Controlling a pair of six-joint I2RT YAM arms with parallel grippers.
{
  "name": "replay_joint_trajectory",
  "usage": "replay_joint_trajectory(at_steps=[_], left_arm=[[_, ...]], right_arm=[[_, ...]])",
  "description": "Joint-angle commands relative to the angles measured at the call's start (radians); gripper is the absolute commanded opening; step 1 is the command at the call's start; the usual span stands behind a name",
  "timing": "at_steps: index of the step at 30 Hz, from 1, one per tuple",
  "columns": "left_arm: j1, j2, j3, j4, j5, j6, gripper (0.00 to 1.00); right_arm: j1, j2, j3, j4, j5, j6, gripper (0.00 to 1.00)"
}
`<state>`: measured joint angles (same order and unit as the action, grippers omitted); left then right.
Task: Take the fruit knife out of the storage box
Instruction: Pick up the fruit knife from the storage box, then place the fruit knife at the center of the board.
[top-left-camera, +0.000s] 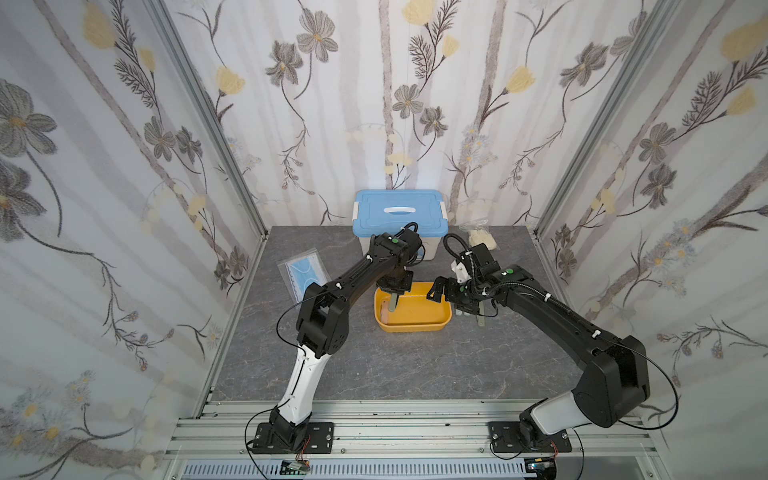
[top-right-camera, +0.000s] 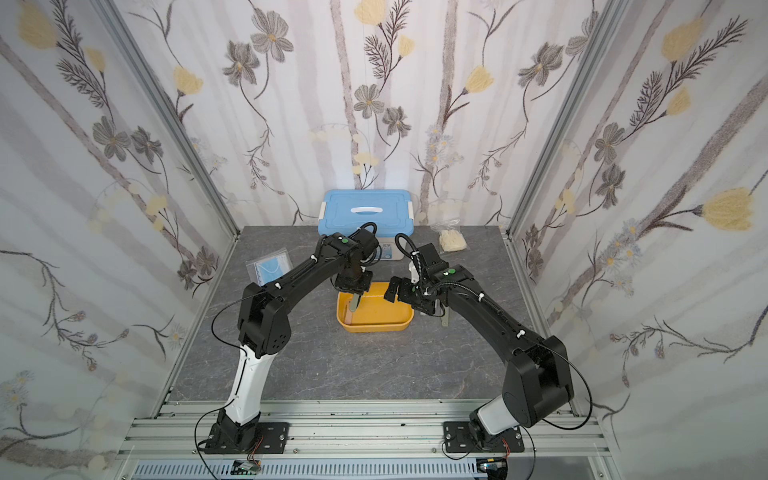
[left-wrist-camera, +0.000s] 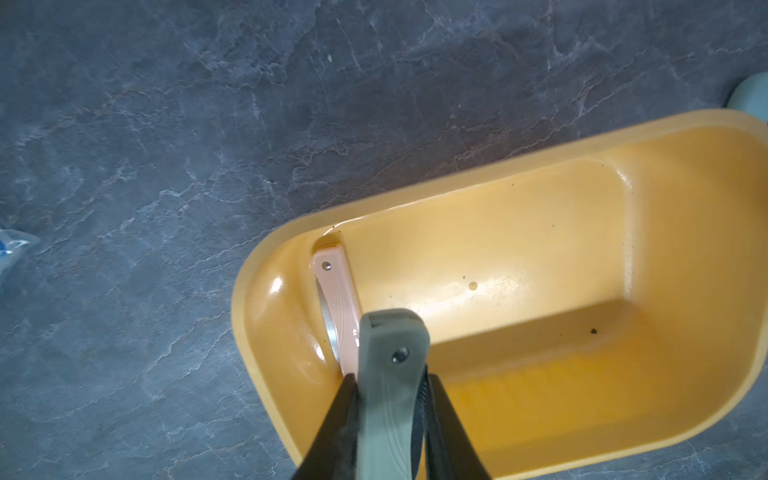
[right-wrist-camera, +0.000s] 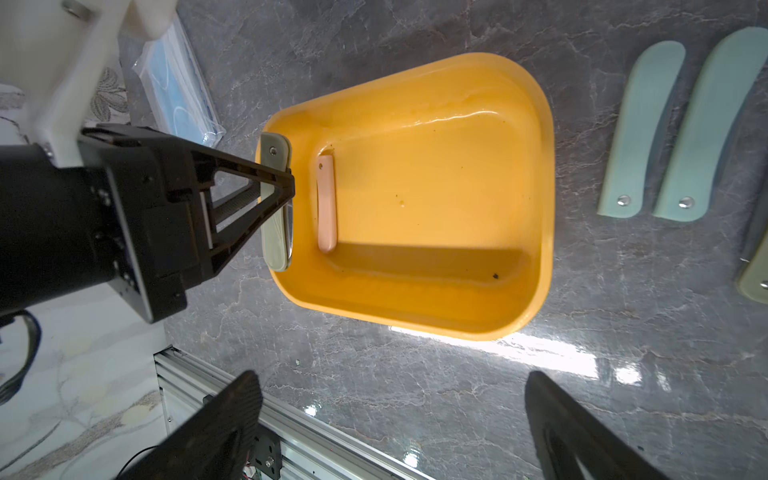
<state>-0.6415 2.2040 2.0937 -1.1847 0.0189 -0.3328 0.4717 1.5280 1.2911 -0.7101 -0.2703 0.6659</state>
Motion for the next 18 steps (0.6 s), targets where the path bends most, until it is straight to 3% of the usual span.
replay_joint_trajectory(at_steps=[1,11,18], left_arm=[[0.023,-0.043,-0.017,-0.036,-0.035,0.012,0.07],[0.144,-0.214,-0.257,0.039,-0.032,0.009,0.08],[0.219,-0.234,-0.414,0.131,0.008,0.025,0.08]], right_arm=[[0.023,0.037,0.044,0.026,-0.027,0.008,1.00],[0.080,0.174,0.168,0.046,-0.038,0.028,1.00],[0.095,0.224,0.206,0.083,-0.060,0.048,1.00]])
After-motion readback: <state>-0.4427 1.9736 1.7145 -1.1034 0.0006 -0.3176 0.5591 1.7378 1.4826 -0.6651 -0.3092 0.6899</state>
